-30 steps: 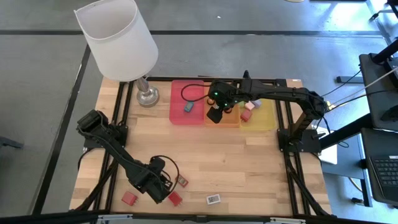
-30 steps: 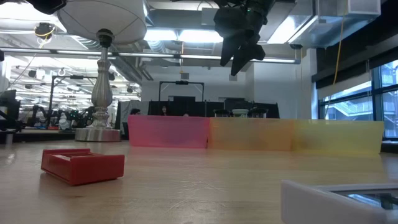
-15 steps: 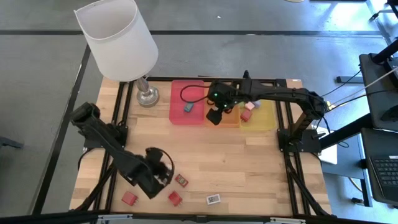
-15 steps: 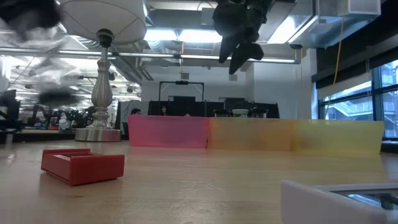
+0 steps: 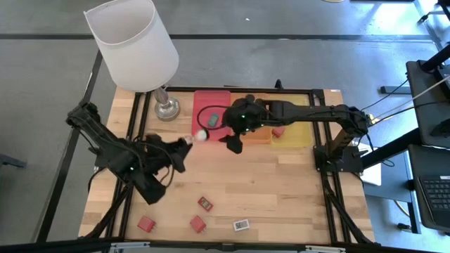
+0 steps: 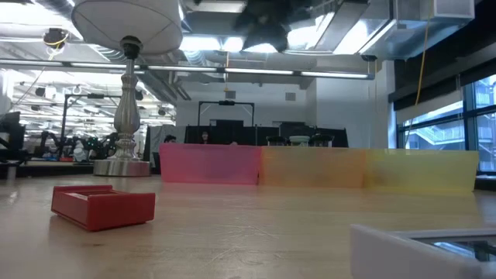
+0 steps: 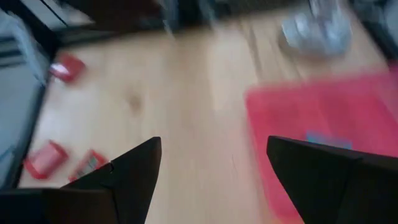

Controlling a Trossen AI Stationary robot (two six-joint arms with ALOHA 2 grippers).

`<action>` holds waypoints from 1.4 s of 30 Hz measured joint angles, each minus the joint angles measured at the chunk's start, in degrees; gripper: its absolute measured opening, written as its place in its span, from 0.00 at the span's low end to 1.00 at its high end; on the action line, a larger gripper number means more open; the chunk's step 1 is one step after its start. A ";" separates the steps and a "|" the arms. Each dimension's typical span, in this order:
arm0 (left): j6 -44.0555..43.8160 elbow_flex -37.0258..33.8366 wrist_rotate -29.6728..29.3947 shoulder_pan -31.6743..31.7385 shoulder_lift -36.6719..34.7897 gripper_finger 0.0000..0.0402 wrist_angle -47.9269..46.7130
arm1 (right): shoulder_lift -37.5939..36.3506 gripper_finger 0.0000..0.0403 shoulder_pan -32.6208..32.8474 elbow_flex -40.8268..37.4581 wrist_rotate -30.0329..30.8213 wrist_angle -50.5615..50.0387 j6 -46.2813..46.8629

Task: Pick & Place Office items
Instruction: Put the white hourglass into the orange bin

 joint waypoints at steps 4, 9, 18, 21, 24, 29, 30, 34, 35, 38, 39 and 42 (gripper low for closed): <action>5.43 0.02 -5.25 -0.02 -2.15 0.51 3.17 | -0.02 0.73 2.15 0.00 -0.73 10.60 -2.84; 15.22 0.02 -8.84 -0.15 -3.95 0.51 9.64 | -0.07 0.73 3.73 0.02 3.15 22.63 -8.26; 39.36 0.02 -11.54 -2.69 -5.41 0.51 28.83 | -0.07 0.73 4.08 0.02 7.93 30.68 -19.04; 45.05 0.02 -11.29 -2.67 -5.41 0.51 33.22 | -0.07 0.73 4.32 0.02 5.02 34.88 -21.13; 47.40 0.02 -9.66 -2.56 -5.41 0.52 36.30 | -0.07 0.73 4.92 0.02 2.84 38.86 -23.54; 49.18 0.02 -8.17 -2.56 -5.41 0.52 39.01 | -0.07 0.73 5.78 0.02 -2.82 41.93 -26.77; 49.75 0.02 -8.10 -2.57 -5.44 0.52 39.62 | -0.07 0.73 5.96 0.02 -4.22 42.43 -27.09; 52.29 0.02 -6.27 -2.65 -5.48 0.52 42.38 | -0.07 0.73 6.78 0.02 -6.60 42.61 -27.77; 52.93 0.02 -6.03 -2.64 -5.48 0.52 43.11 | -0.07 0.72 6.90 0.02 -6.70 42.61 -27.78; 54.27 0.02 -6.01 -2.62 -5.48 0.52 44.15 | -0.07 0.69 7.03 0.02 -6.75 42.64 -27.77; 54.80 0.02 -6.01 -2.60 -5.48 0.52 44.61 | -0.07 0.68 7.03 0.02 -6.75 42.61 -27.77; 56.26 0.02 -6.00 -2.62 -5.48 0.52 46.08 | -0.07 0.61 7.05 0.02 -6.75 42.66 -27.38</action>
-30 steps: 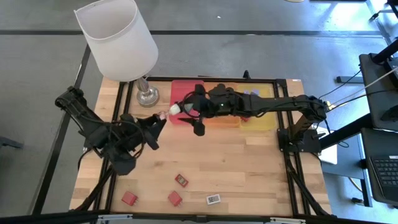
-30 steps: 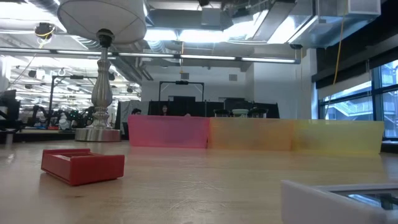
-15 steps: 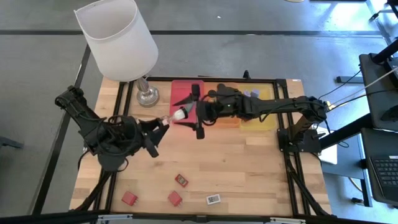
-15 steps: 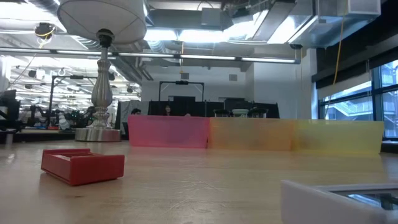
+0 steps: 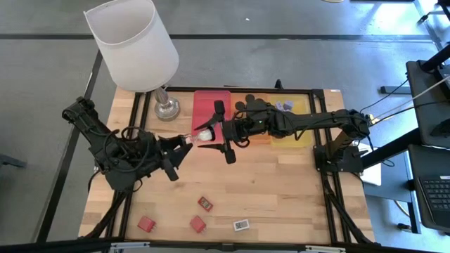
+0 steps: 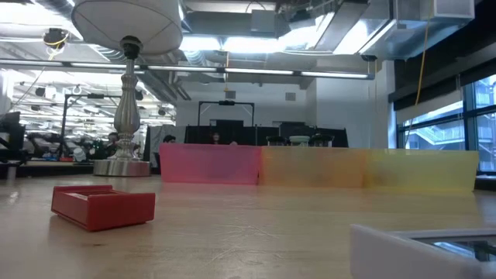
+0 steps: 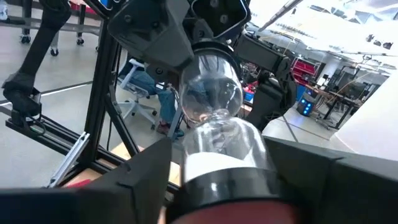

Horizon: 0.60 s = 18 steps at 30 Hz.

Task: Pick & Place Office items
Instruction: Put the white hourglass into the orange bin

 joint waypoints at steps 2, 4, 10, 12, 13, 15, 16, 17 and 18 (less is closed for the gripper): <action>0.44 0.00 0.54 0.02 0.00 0.52 0.31 | 0.00 0.55 0.00 0.00 0.00 -0.02 0.80; 0.37 0.00 0.86 0.02 0.00 0.52 0.29 | 0.00 0.48 0.00 0.00 -0.02 -0.02 0.99; 0.10 0.00 0.89 0.02 0.00 0.55 0.34 | 0.00 0.48 0.00 0.00 0.00 -0.02 1.98; 0.15 0.00 0.75 0.16 0.00 0.58 0.33 | -0.26 0.48 0.00 0.00 -0.02 -0.50 2.63; 0.15 0.00 0.61 0.40 -0.03 0.59 0.34 | -0.38 0.48 0.00 0.00 -0.01 -0.82 2.68; 0.60 0.00 0.53 0.98 -0.04 0.63 0.31 | -1.49 0.48 -0.36 -0.04 -0.06 -3.68 2.68; 0.94 0.00 0.44 1.30 -0.08 0.65 0.33 | -2.15 0.48 -0.65 -0.04 -0.04 -5.17 2.68; 1.35 0.00 0.29 1.62 -0.23 0.66 0.30 | -2.99 0.48 -1.00 -0.04 0.00 -7.13 2.68; 1.64 0.00 -0.33 1.94 -0.33 0.68 0.25 | -4.08 0.48 -1.51 -0.04 0.09 -10.40 2.68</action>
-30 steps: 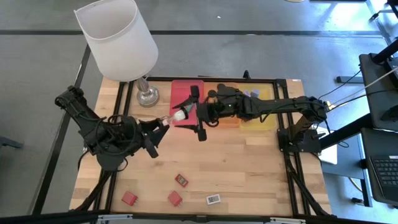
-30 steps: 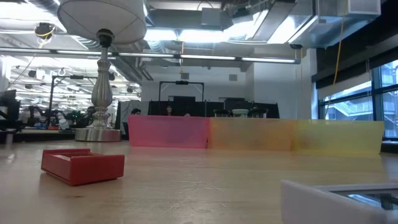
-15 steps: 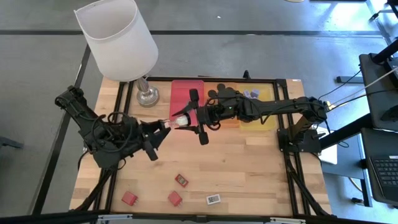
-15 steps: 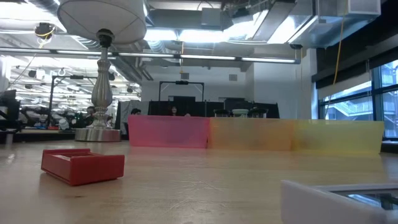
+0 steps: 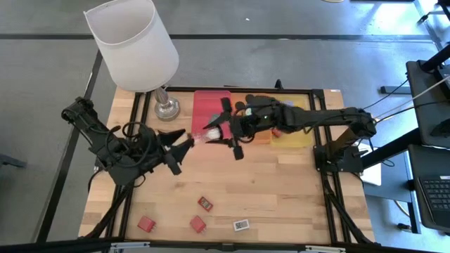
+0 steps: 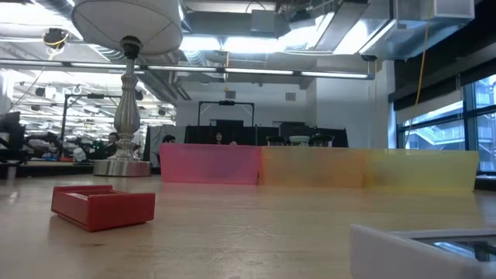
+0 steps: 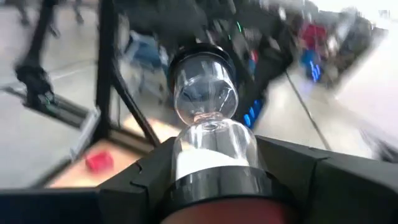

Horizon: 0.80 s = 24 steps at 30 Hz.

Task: Pick & Place Office items
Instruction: Put the white hourglass into the orange bin

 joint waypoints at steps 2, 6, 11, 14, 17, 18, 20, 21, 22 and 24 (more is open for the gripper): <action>1.01 0.00 -1.53 1.02 -0.39 0.71 0.04 | -1.95 0.48 -1.10 0.02 1.73 -6.80 0.00; 2.92 0.00 -4.19 3.11 -0.76 0.73 -0.01 | -5.63 0.48 -4.22 0.04 4.87 -24.93 -0.02; 2.93 0.00 -4.83 6.15 -0.80 0.73 -0.02 | -5.49 0.48 -9.24 -0.50 7.22 -43.17 0.45; 1.59 0.00 -3.49 7.87 -0.67 0.72 0.00 | -3.96 0.48 -12.27 -4.48 7.04 -45.34 1.22; 0.39 0.00 -1.74 9.13 -0.51 0.71 -0.16 | -2.47 0.48 -14.63 -9.54 8.65 -45.61 2.26; -0.08 0.00 -1.21 9.53 -0.53 0.71 -0.11 | -2.05 0.48 -15.20 -10.83 10.78 -45.94 2.91; -0.24 0.00 -0.34 10.30 -0.45 0.70 -0.10 | -0.96 0.48 -16.02 -12.84 16.36 -47.63 4.24; -0.22 0.00 -0.36 10.67 -0.30 0.70 -0.08 | -0.40 0.48 -16.45 -13.46 18.97 -48.46 4.40; -0.24 0.00 -0.41 11.04 -0.22 0.70 -0.11 | 0.05 0.48 -16.76 -13.79 21.00 -49.05 4.40; -0.24 0.00 -0.35 11.72 -0.19 0.70 -0.08 | 0.79 0.48 -17.32 -13.84 22.97 -49.31 4.39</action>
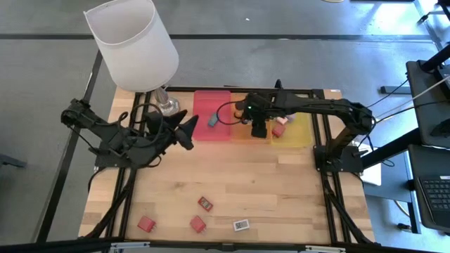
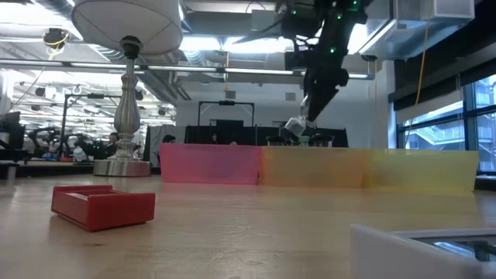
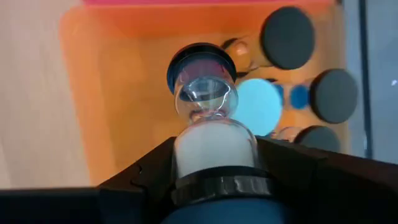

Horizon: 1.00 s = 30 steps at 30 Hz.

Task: Pick & Place Office items
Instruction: Put the white hourglass into the orange bin

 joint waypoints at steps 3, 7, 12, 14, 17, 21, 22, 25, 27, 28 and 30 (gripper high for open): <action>-1.38 0.00 -0.01 1.24 0.24 0.70 0.02 | 1.80 0.48 -0.53 0.02 -1.12 -0.35 0.13; -2.75 0.00 1.03 2.05 0.85 0.70 -0.13 | 4.21 0.48 -0.64 0.02 -2.06 -2.31 0.01; -2.82 0.00 4.27 2.59 2.01 0.70 -0.20 | 7.46 0.48 -0.64 0.02 -2.06 -2.85 -2.91; -2.84 0.00 4.64 2.60 2.24 0.70 -0.15 | 8.51 0.48 -0.64 0.02 -2.09 -3.45 -3.47; -2.86 0.00 5.07 2.58 2.64 0.70 -0.15 | 9.85 0.48 -0.64 0.02 -2.08 -6.79 -5.07; -2.86 0.00 5.47 2.52 2.62 0.70 -0.15 | 10.47 0.50 -0.64 0.02 -2.05 -10.04 -6.59; -2.86 0.00 5.50 2.52 2.62 0.70 -0.18 | 10.47 0.50 -0.64 0.02 -2.05 -9.88 -6.78; -2.84 0.00 5.54 2.52 2.62 0.70 -0.15 | 10.47 0.48 -0.64 0.02 -2.06 -9.53 -6.85; -2.84 0.00 5.55 2.52 2.62 0.70 -0.18 | 10.47 0.48 -0.64 0.02 -2.07 -9.56 -6.88; -2.84 0.00 5.56 2.52 2.62 0.70 -0.18 | 10.47 0.49 -0.64 0.02 -2.07 -9.52 -6.73; -2.84 0.00 5.56 2.52 2.62 0.70 -0.18 | 10.47 0.55 -0.64 0.02 -2.05 -9.50 -5.32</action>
